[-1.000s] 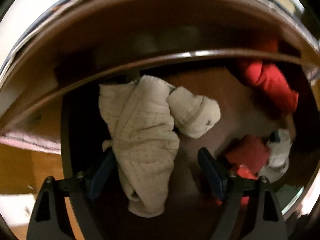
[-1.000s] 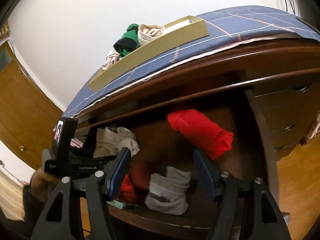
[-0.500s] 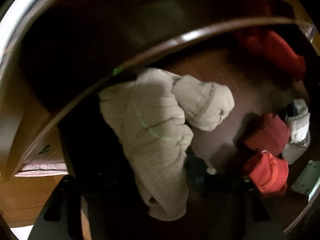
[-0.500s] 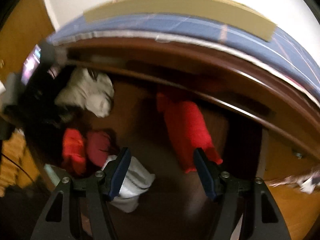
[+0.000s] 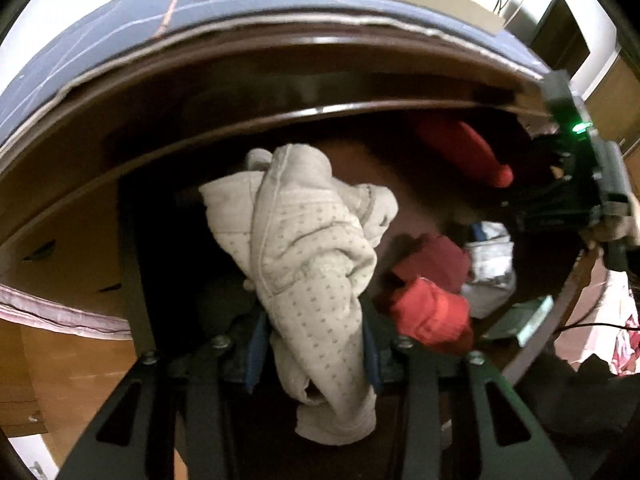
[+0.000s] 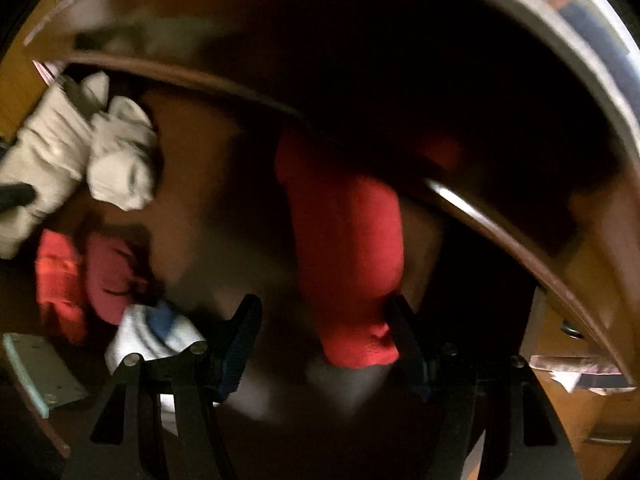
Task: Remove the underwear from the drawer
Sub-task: 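Grasp the red sock with the right gripper while the left grasps the beige dotted underwear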
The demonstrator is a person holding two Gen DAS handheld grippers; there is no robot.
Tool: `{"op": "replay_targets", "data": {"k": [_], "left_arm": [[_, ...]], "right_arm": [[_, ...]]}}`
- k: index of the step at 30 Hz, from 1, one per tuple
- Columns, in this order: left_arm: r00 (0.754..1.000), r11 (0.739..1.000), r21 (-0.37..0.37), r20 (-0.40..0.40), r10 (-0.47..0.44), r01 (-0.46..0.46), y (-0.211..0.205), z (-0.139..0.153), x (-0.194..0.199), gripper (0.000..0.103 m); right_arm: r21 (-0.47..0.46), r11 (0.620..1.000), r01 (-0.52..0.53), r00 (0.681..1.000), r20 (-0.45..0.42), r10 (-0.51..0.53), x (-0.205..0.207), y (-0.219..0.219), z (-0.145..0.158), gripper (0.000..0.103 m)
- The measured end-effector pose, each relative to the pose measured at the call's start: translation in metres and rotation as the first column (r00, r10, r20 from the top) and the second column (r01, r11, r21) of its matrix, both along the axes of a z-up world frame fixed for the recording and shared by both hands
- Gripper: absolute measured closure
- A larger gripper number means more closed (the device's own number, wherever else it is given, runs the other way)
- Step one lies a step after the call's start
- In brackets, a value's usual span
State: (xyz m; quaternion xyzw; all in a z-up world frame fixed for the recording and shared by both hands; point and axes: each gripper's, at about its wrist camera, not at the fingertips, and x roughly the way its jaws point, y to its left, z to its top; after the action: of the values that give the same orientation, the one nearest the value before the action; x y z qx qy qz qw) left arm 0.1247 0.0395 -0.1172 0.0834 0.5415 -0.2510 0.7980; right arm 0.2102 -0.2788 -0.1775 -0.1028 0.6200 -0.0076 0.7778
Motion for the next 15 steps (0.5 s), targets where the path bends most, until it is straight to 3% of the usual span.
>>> {"op": "replay_targets", "data": {"k": [1, 3, 7, 9, 12, 15], "left_arm": [[1.000, 1.000, -0.021, -0.002, 0.003, -0.003, 0.002, 0.005, 0.001, 0.064], [1.000, 0.997, -0.078, -0.006, 0.003, -0.003, 0.015, 0.012, 0.002, 0.064], [1.000, 0.989, -0.146, 0.005, 0.010, -0.009, 0.027, 0.037, 0.004, 0.064], [1.000, 0.982, -0.187, 0.016, 0.019, -0.015, 0.035, 0.050, 0.004, 0.064], [0.999, 0.971, -0.240, 0.036, 0.015, -0.006, 0.033, 0.063, 0.004, 0.064], [0.998, 0.962, -0.274, 0.057, 0.011, 0.005, 0.031, 0.074, 0.004, 0.064]], "right_arm": [[-0.011, 1.000, 0.003, 1.000, -0.008, -0.003, 0.000, -0.002, -0.001, 0.055], [-0.002, 1.000, 0.000, 1.000, -0.023, 0.000, -0.002, -0.006, 0.002, 0.067], [0.281, 0.958, 0.056, 0.996, -0.088, -0.032, -0.014, -0.022, 0.014, 0.078], [0.355, 0.934, 0.041, 0.995, -0.096, -0.007, -0.024, -0.020, 0.021, 0.088], [0.477, 0.879, 0.004, 0.998, -0.051, 0.023, -0.039, -0.015, 0.040, 0.089], [0.377, 0.926, -0.022, 0.997, 0.081, -0.009, -0.044, -0.018, 0.063, 0.085]]}}
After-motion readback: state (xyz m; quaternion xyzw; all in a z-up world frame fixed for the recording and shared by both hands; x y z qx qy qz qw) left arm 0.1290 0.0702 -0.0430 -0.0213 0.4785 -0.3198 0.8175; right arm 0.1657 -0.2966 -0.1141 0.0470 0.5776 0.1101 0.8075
